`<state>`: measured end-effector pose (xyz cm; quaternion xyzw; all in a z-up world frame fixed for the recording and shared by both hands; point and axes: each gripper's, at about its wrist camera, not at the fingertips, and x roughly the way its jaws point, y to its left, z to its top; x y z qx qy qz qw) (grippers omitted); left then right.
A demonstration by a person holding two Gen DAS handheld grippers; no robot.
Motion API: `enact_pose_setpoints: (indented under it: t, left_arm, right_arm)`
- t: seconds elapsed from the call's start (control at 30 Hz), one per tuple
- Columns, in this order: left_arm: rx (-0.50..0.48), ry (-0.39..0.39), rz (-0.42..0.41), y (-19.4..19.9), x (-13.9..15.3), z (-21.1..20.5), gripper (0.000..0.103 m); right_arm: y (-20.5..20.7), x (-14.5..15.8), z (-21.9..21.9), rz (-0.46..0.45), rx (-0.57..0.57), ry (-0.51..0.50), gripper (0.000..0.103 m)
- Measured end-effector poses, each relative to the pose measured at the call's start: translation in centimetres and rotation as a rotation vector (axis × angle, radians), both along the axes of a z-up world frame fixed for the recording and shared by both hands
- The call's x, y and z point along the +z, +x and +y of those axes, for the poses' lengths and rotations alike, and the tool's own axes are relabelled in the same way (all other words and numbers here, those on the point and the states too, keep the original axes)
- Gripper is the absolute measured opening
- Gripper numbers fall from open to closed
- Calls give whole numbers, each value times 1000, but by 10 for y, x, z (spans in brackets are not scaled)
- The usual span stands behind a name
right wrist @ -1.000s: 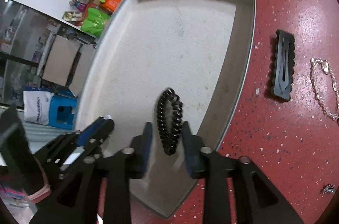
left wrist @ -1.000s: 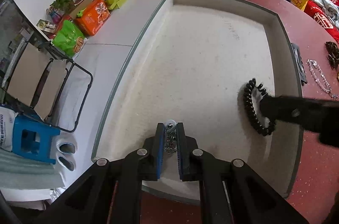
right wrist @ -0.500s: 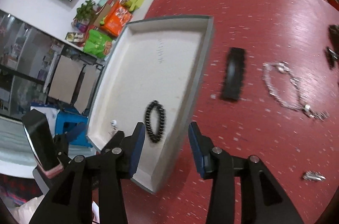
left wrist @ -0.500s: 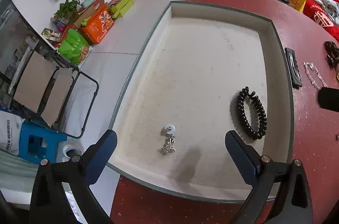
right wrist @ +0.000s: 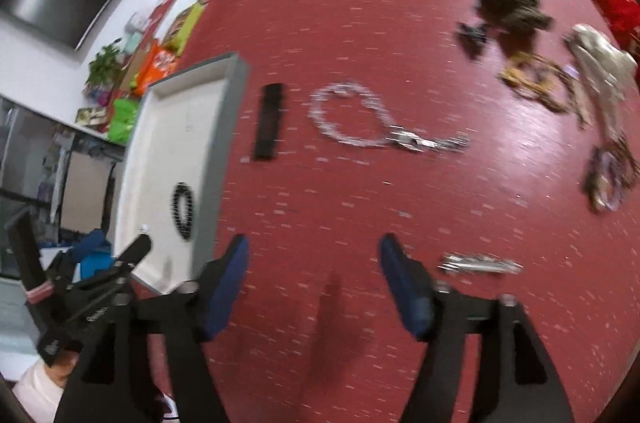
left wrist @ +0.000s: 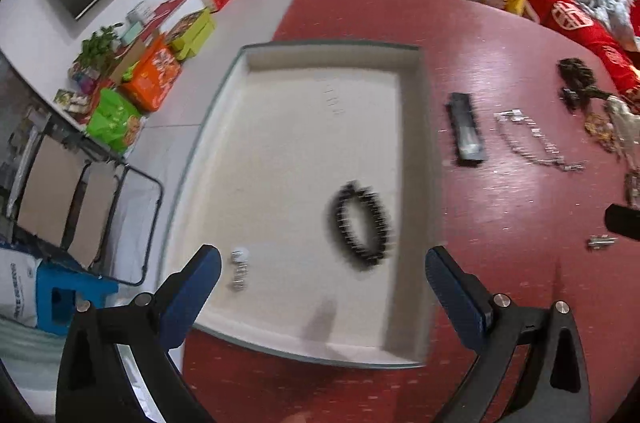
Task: Organize jewelry
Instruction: 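Move both open tools back over the jewelry on the table, then grasp the black claw clip with the right tool while the left tool grasps the crystal bracelet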
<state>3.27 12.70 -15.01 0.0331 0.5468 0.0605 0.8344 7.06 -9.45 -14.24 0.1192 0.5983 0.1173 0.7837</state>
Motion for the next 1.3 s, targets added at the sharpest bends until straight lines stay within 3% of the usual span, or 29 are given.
enact_pose_setpoints:
  t: [0.4, 0.83, 1.0, 1.2, 1.3]
  left_arm:
    - [-149, -133, 6, 22, 11, -90, 102]
    - [-93, -282, 93, 62, -20, -136, 102]
    - [-76, -284, 110, 77, -34, -150, 102]
    - [-12, -289, 105, 97, -46, -158, 102]
    - [-15, -253, 92, 105, -52, -166, 102]
  right_arm:
    - [-8, -3, -74, -3, -112, -73, 81]
    - [24, -13, -128, -26, -178, -121, 81]
    - [47, -9, -139, -60, -186, -105, 81]
    - [79, -6, -130, -130, -87, -118, 81]
    - [94, -11, -125, -137, -48, -129, 74]
